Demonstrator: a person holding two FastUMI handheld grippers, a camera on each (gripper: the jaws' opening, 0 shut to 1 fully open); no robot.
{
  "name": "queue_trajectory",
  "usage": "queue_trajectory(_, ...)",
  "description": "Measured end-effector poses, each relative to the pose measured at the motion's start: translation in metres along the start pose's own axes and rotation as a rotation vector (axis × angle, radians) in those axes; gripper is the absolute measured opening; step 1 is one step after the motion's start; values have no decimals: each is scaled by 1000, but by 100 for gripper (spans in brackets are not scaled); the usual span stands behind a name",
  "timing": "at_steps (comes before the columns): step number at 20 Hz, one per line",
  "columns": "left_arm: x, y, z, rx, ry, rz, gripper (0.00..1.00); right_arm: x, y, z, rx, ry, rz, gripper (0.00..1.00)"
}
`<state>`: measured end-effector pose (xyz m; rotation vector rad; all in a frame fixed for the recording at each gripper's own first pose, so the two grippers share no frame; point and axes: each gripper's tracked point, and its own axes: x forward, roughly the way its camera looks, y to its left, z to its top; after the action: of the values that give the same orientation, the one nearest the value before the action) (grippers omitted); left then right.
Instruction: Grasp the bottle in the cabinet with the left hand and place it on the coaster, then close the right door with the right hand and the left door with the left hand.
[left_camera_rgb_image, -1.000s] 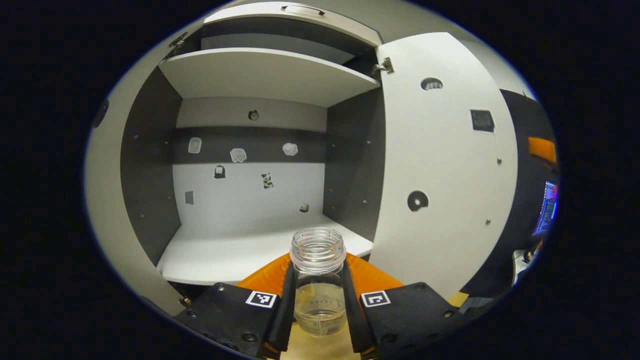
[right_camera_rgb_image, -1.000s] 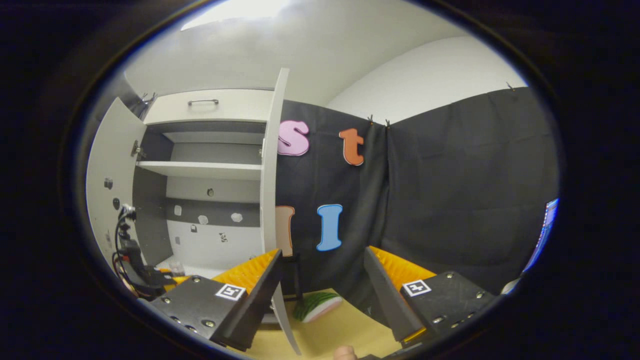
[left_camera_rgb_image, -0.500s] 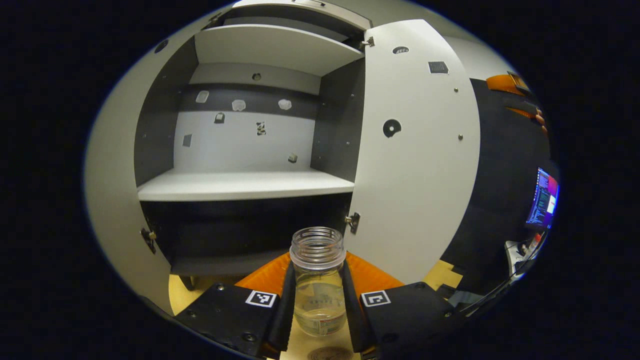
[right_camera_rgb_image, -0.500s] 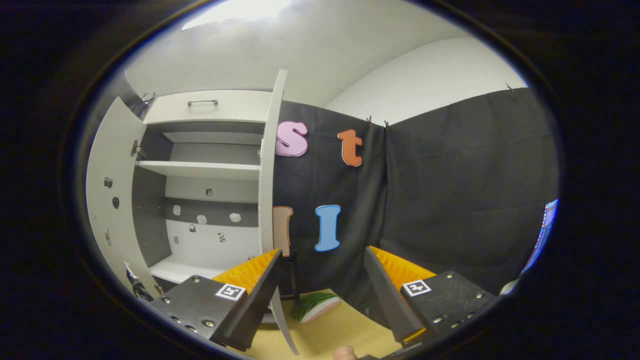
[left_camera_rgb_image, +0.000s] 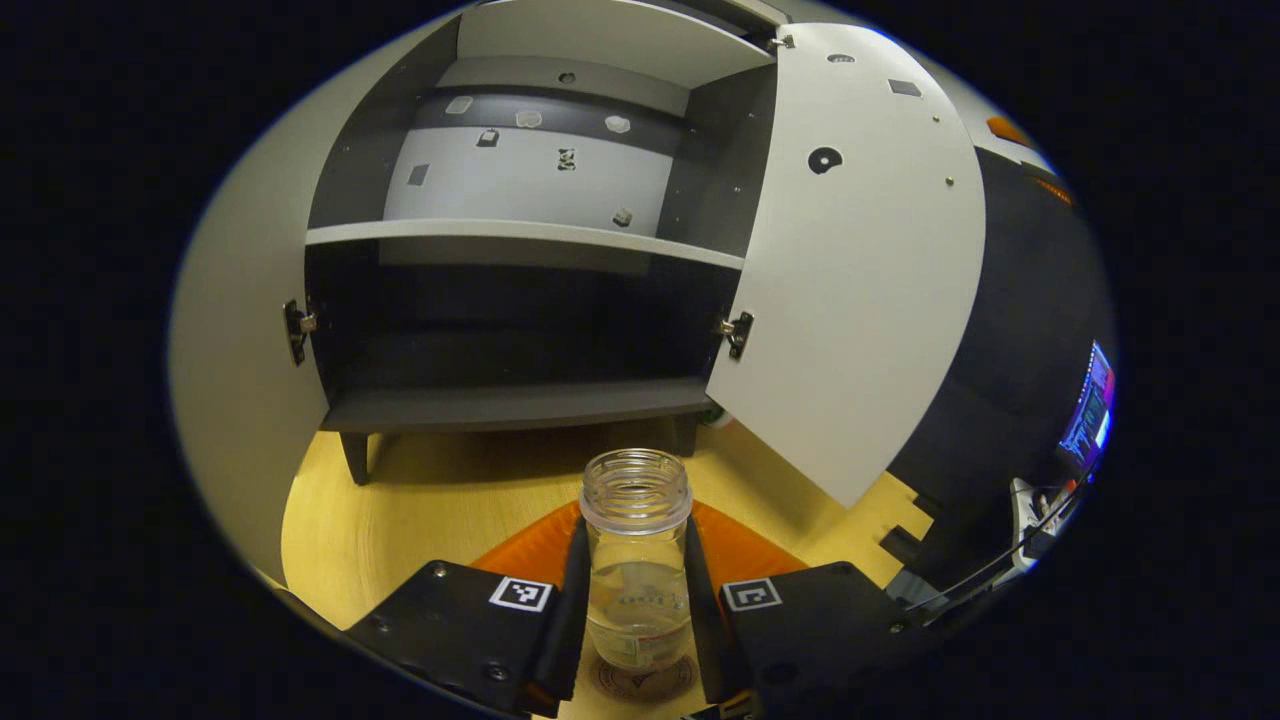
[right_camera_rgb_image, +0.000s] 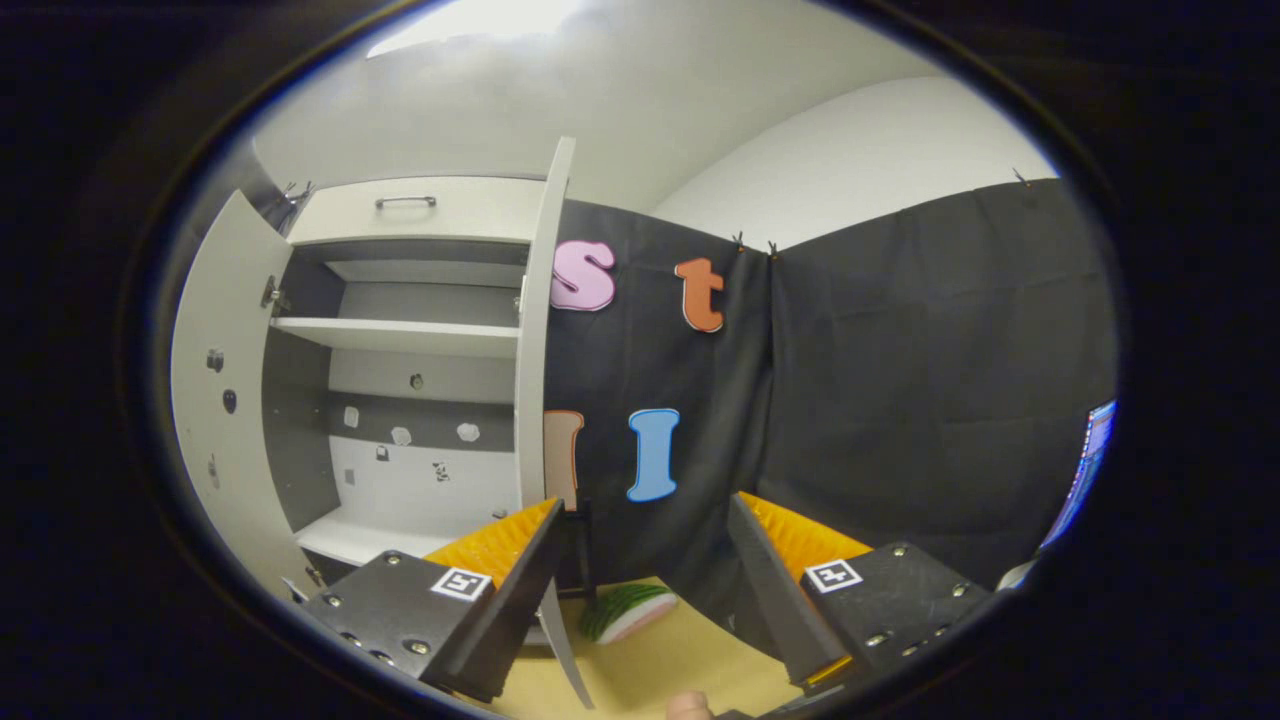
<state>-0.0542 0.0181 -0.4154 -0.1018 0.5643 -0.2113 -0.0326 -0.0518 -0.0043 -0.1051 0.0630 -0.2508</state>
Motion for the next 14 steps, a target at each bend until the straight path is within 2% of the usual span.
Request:
queue_trajectory(2,-1,-4,-15,8,26,-6,51,0,0,-2,-3,5,0,98)
queue_trajectory(4,-1,-5,-27,40,38,-3,48,1,1,-3,-9,7,0,98)
queue_trajectory(5,-1,-6,-33,46,44,-5,51,1,1,-3,-11,9,1,98)
queue_trajectory(6,-1,-6,-37,46,49,-4,48,0,2,-4,-12,12,3,98)
queue_trajectory(8,-1,-6,-44,47,49,5,49,0,1,-5,-19,14,3,98)
queue_trajectory(9,-1,-6,-49,48,49,11,52,0,1,-5,-22,14,3,98)
queue_trajectory(10,-3,-5,-53,53,56,13,49,0,0,-6,-23,15,3,98)
queue_trajectory(14,-11,-14,-52,93,14,-11,53,2,0,-6,-20,17,2,98)
